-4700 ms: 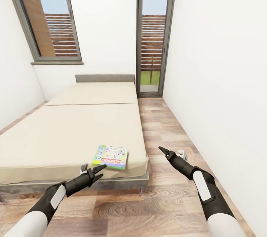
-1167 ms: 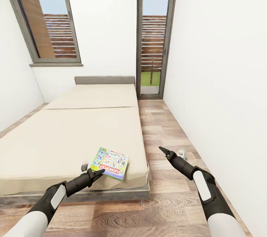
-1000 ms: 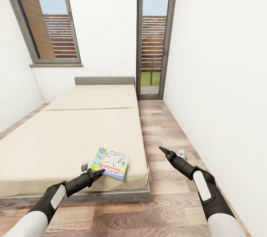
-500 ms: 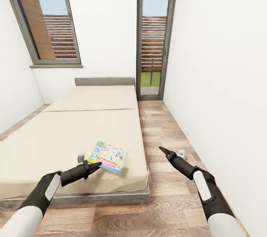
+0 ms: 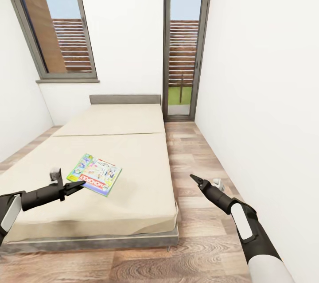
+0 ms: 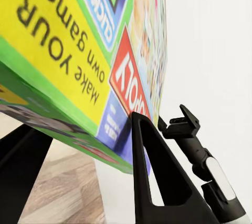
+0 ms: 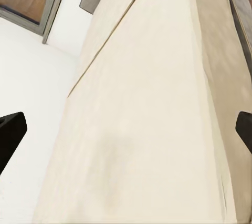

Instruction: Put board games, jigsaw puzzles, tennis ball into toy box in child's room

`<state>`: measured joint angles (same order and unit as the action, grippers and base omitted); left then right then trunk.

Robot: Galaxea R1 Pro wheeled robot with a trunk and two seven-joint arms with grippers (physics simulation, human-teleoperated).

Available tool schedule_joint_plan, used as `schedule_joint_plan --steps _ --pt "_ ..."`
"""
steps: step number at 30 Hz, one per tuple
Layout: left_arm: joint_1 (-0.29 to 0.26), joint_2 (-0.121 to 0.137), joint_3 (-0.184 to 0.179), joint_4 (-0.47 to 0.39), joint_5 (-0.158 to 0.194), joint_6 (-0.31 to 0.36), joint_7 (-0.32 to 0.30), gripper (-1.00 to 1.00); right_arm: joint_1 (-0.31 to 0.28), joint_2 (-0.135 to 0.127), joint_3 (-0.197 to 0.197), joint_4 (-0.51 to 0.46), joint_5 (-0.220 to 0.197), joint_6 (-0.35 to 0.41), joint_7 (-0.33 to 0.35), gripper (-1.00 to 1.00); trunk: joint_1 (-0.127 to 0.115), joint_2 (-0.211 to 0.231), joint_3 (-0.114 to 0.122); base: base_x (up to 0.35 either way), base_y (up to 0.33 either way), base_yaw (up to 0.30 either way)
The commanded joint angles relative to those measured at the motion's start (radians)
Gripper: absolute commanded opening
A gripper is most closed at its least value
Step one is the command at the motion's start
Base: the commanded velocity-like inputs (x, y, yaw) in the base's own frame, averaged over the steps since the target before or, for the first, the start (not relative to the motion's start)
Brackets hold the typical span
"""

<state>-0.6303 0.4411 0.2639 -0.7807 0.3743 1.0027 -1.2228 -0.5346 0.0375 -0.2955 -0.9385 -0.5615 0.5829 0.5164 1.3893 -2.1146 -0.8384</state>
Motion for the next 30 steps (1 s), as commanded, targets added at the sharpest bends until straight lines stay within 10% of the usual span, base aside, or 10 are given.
schedule_joint_plan --steps 1,10,30 --pt "-0.002 0.003 0.000 0.000 0.000 0.006 -0.003 -1.00 -0.001 0.001 -0.004 -0.001 -0.003 0.008 0.001 1.00 -0.004 0.007 0.002 0.000 0.000 0.000" --pt "-0.009 0.060 -0.002 0.000 0.000 0.008 -0.007 -1.00 0.000 0.002 0.043 -0.030 -0.003 0.008 0.014 1.00 -0.039 0.070 0.030 -0.074 0.000 0.000" --pt "-0.009 0.090 -0.001 0.000 0.001 0.008 -0.008 -1.00 0.046 0.002 0.065 -0.124 -0.003 0.008 0.017 1.00 -0.115 0.210 0.109 -0.060 0.000 0.193"
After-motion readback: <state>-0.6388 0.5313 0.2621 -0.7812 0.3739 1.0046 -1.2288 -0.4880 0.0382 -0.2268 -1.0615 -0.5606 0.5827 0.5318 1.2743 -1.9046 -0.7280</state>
